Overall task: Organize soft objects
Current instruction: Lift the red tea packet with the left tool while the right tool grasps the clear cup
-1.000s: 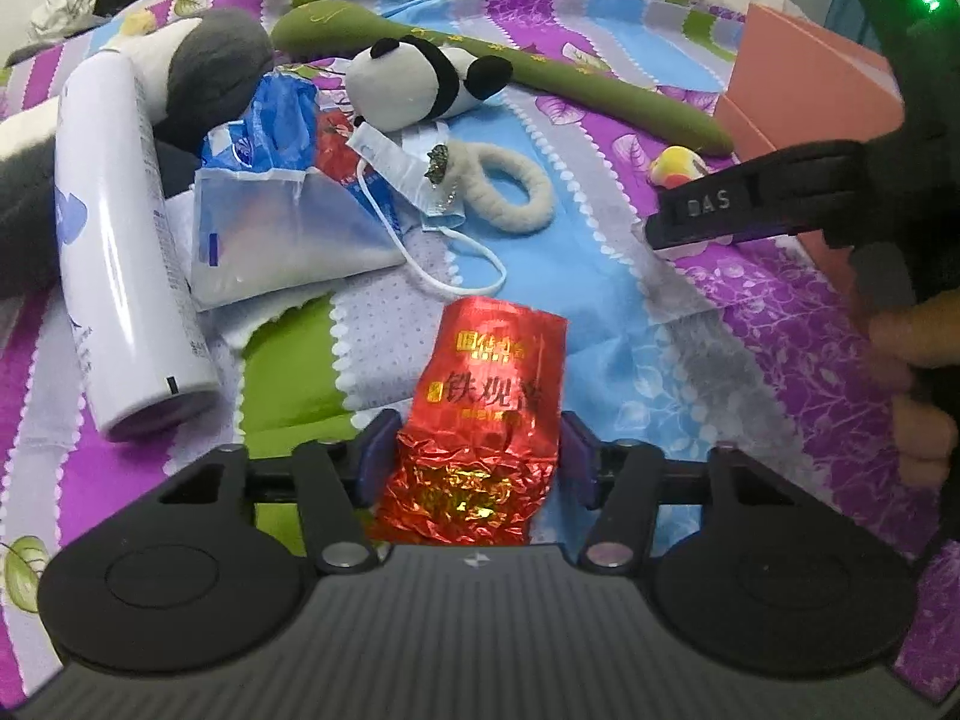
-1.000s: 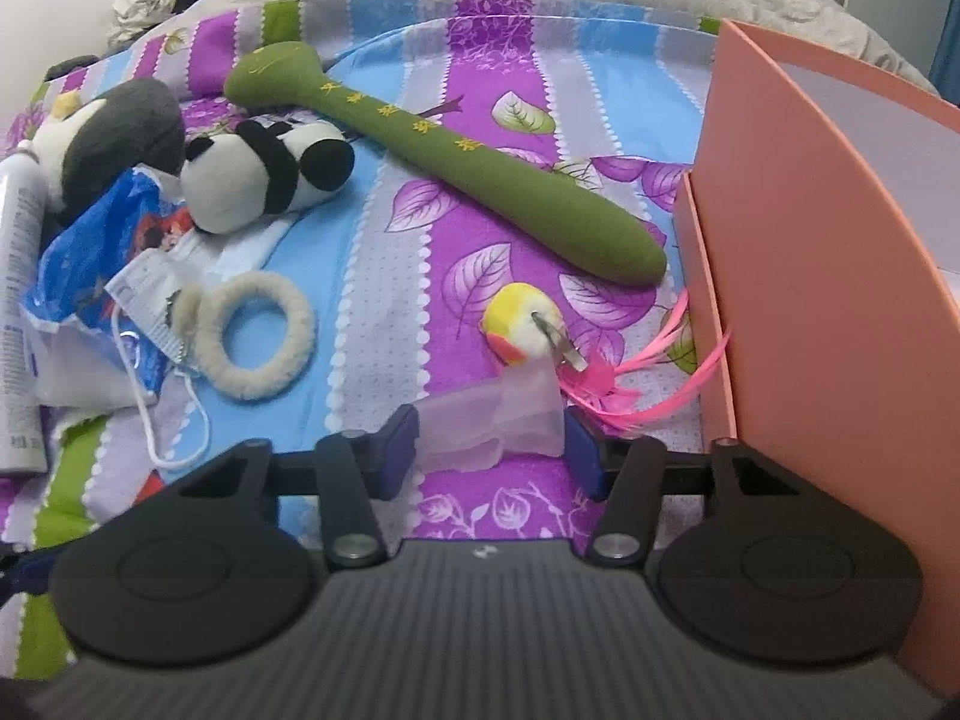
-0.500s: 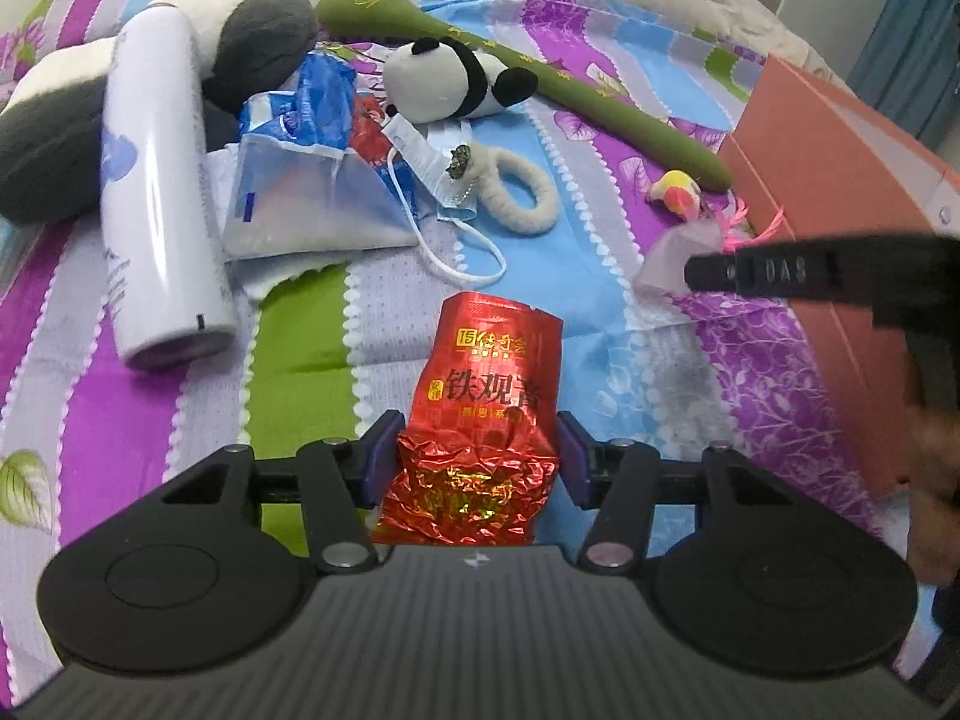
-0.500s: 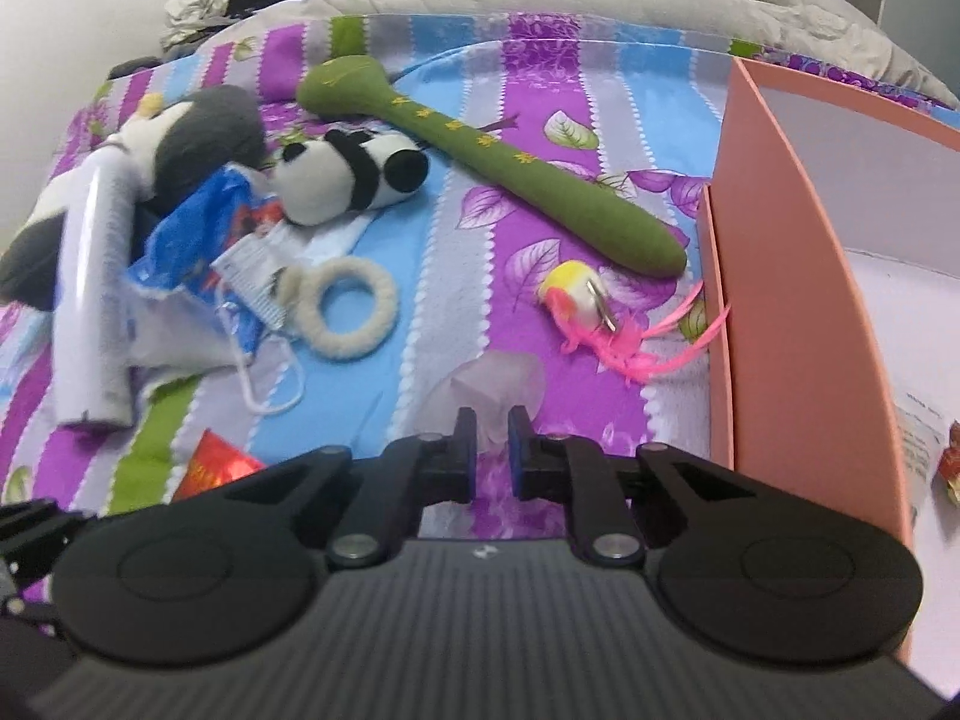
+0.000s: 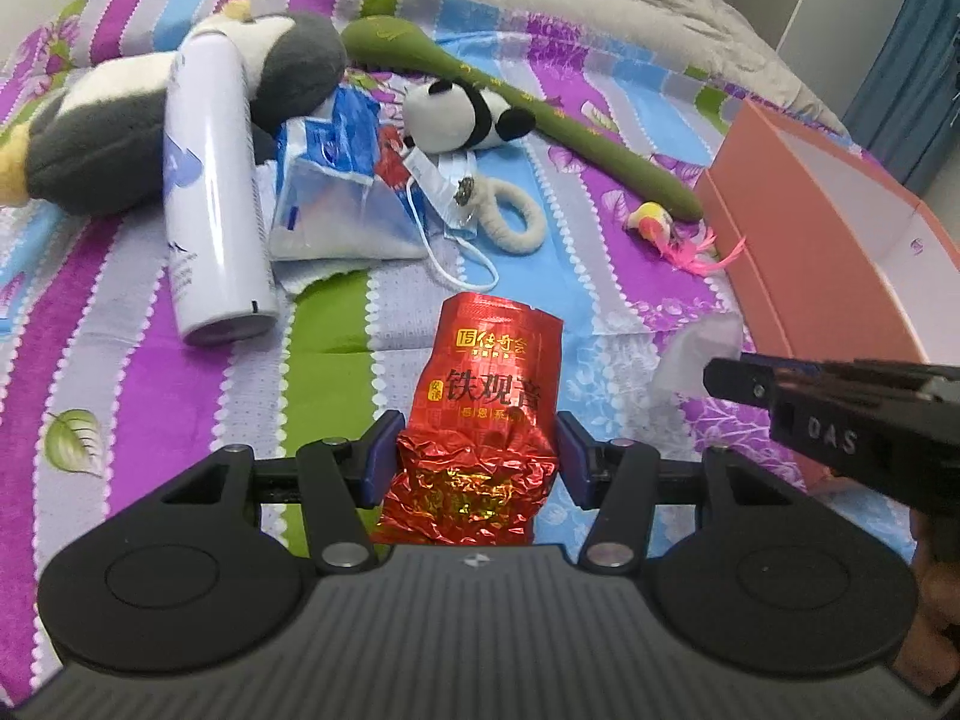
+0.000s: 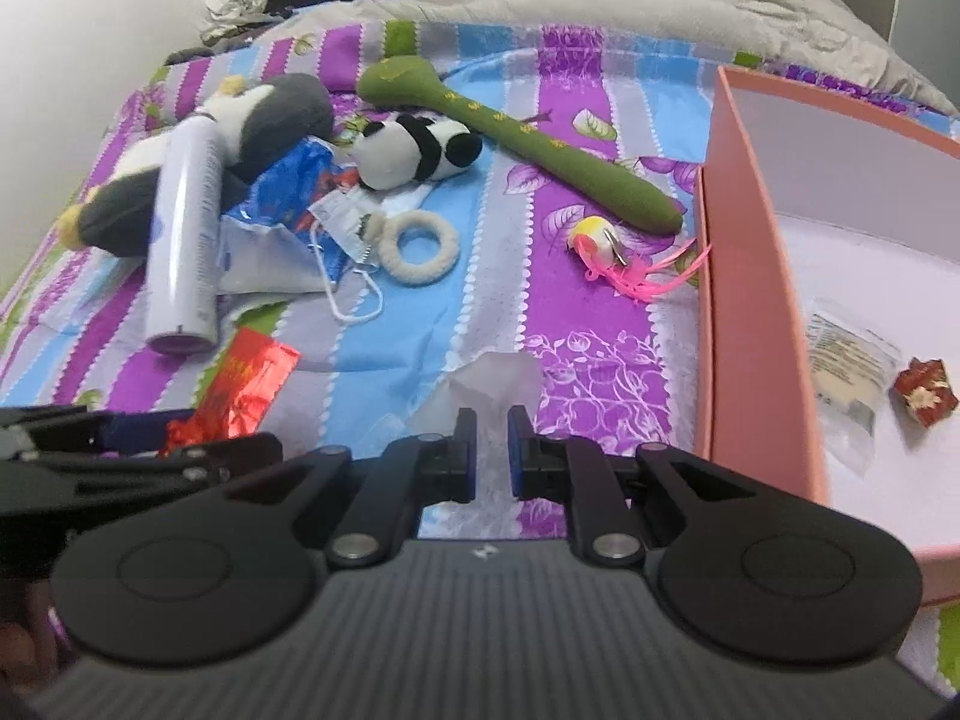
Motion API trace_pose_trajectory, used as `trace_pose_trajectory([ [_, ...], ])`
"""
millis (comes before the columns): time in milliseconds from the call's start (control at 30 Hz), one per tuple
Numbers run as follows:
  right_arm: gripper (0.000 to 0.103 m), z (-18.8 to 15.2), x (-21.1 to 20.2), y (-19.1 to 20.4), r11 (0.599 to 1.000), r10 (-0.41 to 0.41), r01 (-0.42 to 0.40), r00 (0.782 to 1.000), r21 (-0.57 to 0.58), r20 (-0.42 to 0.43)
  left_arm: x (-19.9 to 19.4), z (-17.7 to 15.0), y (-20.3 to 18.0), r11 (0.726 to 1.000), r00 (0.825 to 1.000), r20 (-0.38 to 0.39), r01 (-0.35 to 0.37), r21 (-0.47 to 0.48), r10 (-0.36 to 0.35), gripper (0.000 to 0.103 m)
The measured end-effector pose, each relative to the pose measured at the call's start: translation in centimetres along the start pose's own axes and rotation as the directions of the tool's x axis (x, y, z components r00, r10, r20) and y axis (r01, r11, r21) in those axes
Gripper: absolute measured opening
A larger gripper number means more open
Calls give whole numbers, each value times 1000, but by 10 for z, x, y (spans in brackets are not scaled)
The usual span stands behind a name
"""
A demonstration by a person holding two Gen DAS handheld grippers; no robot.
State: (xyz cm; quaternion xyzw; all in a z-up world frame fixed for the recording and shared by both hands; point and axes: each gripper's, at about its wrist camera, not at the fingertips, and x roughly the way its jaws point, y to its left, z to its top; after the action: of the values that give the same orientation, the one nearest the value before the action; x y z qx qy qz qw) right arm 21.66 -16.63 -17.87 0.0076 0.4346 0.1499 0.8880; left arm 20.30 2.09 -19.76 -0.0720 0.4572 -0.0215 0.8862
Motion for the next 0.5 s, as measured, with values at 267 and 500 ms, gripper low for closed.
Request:
trace_pose_trajectory([
  [267, 14, -5, -40, -1, 1000, 19, -21, 998, 20, 56, -40, 2, -5, 999, 999, 27, 41, -22, -41, 60],
  [500, 14, 6, -77, -14, 999, 18, -22, 991, 28, 132, -75, 22, -21, 992, 992, 62, 110, -62, -107, 60],
])
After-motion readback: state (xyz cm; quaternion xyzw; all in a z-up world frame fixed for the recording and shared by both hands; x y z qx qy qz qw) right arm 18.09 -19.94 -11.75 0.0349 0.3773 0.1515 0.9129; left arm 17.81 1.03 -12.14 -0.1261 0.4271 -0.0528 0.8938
